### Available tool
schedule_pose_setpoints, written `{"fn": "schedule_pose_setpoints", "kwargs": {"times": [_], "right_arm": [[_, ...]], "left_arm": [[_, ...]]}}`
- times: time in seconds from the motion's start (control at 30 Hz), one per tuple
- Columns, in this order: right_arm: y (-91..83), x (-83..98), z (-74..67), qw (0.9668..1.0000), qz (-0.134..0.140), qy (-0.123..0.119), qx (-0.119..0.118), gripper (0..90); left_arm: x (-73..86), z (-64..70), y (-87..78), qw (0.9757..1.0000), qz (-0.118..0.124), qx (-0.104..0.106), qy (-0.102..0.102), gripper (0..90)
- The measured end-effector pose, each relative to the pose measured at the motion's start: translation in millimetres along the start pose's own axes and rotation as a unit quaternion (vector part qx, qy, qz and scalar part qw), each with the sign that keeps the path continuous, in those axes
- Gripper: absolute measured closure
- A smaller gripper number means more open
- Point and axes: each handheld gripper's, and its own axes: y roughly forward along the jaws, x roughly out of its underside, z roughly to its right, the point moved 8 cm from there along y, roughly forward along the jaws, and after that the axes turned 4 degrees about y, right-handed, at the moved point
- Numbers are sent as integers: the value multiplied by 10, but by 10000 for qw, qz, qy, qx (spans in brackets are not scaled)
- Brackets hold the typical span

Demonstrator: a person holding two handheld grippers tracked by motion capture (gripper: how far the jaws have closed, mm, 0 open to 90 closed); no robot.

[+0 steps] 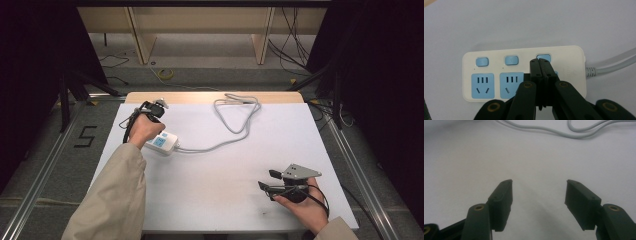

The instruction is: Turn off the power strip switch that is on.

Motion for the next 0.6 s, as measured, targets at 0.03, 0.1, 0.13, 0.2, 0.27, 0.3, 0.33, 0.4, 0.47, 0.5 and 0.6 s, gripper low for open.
{"fn": "schedule_pose_setpoints", "kwargs": {"times": [0.03,0.1,0.13,0.2,0.27,0.3,0.33,0.4,0.47,0.5,0.6], "right_arm": [[0,0,0,10000,0,0,0,397],[0,0,-1,10000,0,1,0,397],[0,0,-1,10000,0,1,0,397],[1,-1,-1,10000,2,0,-3,397],[1,-1,-1,10000,1,1,-2,397],[1,-2,-1,10000,3,0,-3,397],[1,-2,-1,10000,4,-2,-4,397],[2,-1,0,10000,-1,-6,-2,397],[3,-1,-1,10000,-4,-7,-6,397],[3,-1,-1,10000,-4,-7,-6,397],[3,-1,-2,10000,-6,-26,-7,397]], "left_arm": [[-2,3,3,10000,-1,2,7,895],[-7,7,7,10000,-13,2,22,895],[-10,9,10,10000,-13,1,37,895],[-22,19,18,10000,12,1,23,895],[-29,21,22,10000,5,0,50,895],[-29,25,27,10000,-11,-4,81,895],[-29,33,38,9999,-22,-4,105,895],[-23,37,48,9999,-69,-16,153,895],[-25,46,61,9998,-78,-29,170,895],[-27,47,61,9997,-94,-29,206,895],[-45,70,77,9998,-51,-23,201,895]]}}
